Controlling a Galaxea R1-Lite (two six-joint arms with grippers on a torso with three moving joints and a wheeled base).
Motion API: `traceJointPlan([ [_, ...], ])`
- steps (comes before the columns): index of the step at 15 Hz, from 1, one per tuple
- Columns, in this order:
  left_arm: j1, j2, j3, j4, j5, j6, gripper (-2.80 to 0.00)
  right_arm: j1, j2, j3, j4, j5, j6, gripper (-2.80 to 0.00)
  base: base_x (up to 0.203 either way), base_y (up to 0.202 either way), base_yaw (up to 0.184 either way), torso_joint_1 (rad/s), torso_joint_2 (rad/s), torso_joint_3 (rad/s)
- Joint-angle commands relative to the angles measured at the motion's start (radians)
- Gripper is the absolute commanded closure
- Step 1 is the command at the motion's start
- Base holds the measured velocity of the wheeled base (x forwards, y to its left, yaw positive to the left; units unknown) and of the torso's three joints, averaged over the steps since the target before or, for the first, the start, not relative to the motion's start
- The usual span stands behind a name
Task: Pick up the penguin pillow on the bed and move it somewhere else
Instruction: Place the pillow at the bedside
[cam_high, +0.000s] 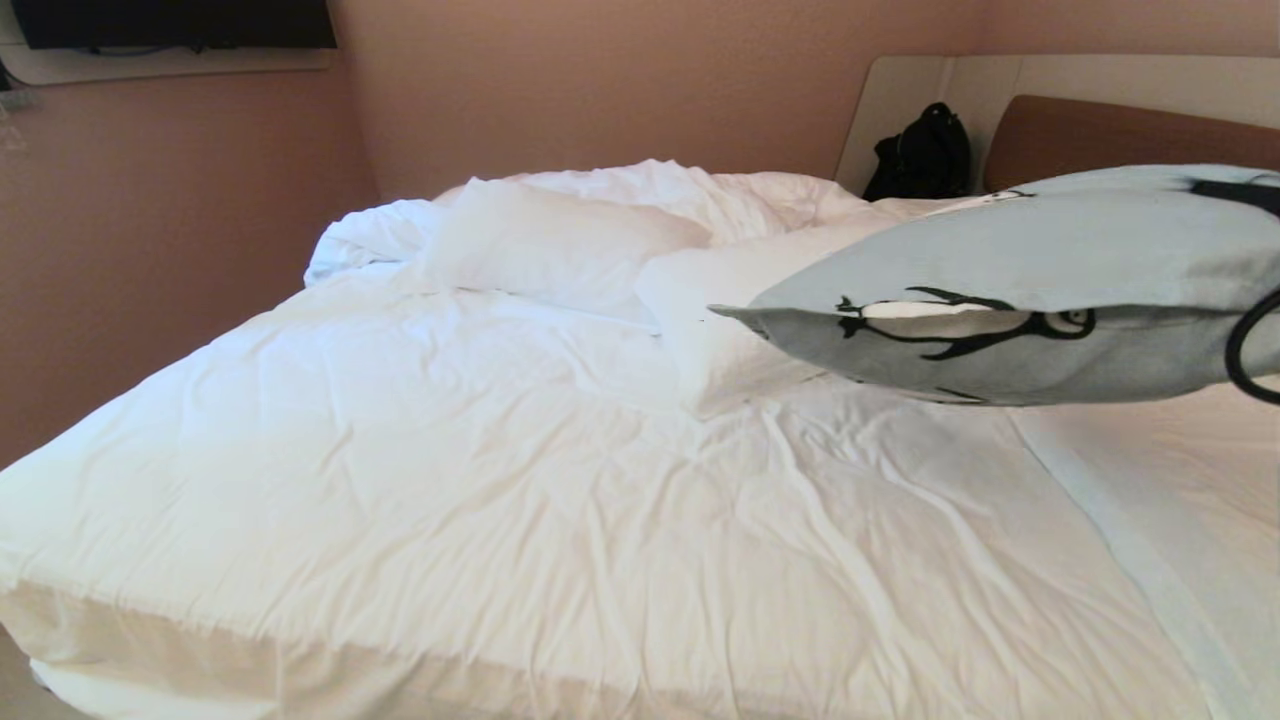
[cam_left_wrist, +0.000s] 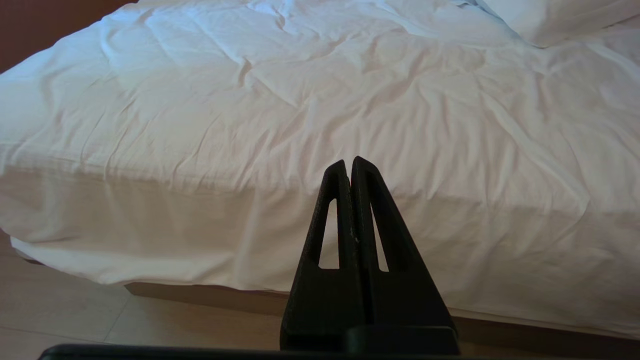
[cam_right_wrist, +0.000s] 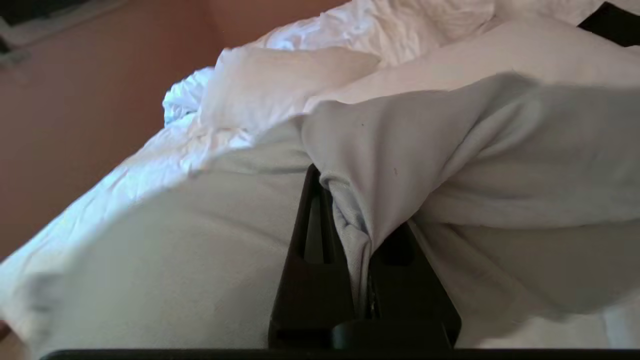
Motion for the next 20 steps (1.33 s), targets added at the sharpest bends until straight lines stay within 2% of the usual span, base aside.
traceJointPlan([
  [1, 0.0, 0.001, 0.0, 0.0, 0.0, 0.0, 0.0, -0.074, 0.051, -0.086, 0.076, 0.126, 0.07, 0.0, 0.0, 0.0, 0.0, 0.0, 0.0, 0.0],
  [6, 0.0, 0.0, 0.0, 0.0, 0.0, 0.0, 0.0, -0.201, 0.218, -0.237, 0.087, 0.31, 0.062, 0.0, 0.0, 0.0, 0.0, 0.0, 0.0, 0.0],
  [8, 0.0, 0.0, 0.0, 0.0, 0.0, 0.0, 0.0, -0.242, 0.29, -0.311, 0.088, 0.336, 0.061, 0.0, 0.0, 0.0, 0.0, 0.0, 0.0, 0.0],
  [14, 0.0, 0.0, 0.0, 0.0, 0.0, 0.0, 0.0, -0.291, 0.442, -0.48, 0.082, 0.348, 0.034, 0.0, 0.0, 0.0, 0.0, 0.0, 0.0, 0.0],
  [20, 0.0, 0.0, 0.0, 0.0, 0.0, 0.0, 0.0, -0.416, 0.607, -0.699, 0.085, 0.489, 0.052, 0.0, 0.0, 0.0, 0.0, 0.0, 0.0, 0.0],
])
